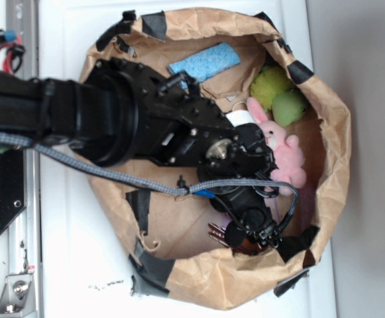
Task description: Grab the silver keys.
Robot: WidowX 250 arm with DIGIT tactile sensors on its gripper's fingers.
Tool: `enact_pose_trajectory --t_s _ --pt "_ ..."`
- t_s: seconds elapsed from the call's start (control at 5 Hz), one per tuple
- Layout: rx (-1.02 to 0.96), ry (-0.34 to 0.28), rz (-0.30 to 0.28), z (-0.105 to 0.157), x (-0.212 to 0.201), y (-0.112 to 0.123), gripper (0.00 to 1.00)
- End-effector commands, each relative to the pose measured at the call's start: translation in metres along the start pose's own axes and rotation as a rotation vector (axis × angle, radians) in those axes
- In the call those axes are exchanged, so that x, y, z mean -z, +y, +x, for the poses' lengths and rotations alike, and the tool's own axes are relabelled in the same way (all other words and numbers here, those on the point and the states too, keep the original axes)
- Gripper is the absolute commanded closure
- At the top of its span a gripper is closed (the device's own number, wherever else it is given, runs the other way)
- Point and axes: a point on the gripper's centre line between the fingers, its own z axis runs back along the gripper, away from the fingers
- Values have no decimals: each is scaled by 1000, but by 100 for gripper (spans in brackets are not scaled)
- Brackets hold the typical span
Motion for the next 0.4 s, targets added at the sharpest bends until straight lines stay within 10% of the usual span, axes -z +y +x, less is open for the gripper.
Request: enact_pose_trajectory --t_s 0.0,0.2 --pt "28 -6 -26 0 -17 -4 100" --pt "38 11 -61 8 -53 -9 100"
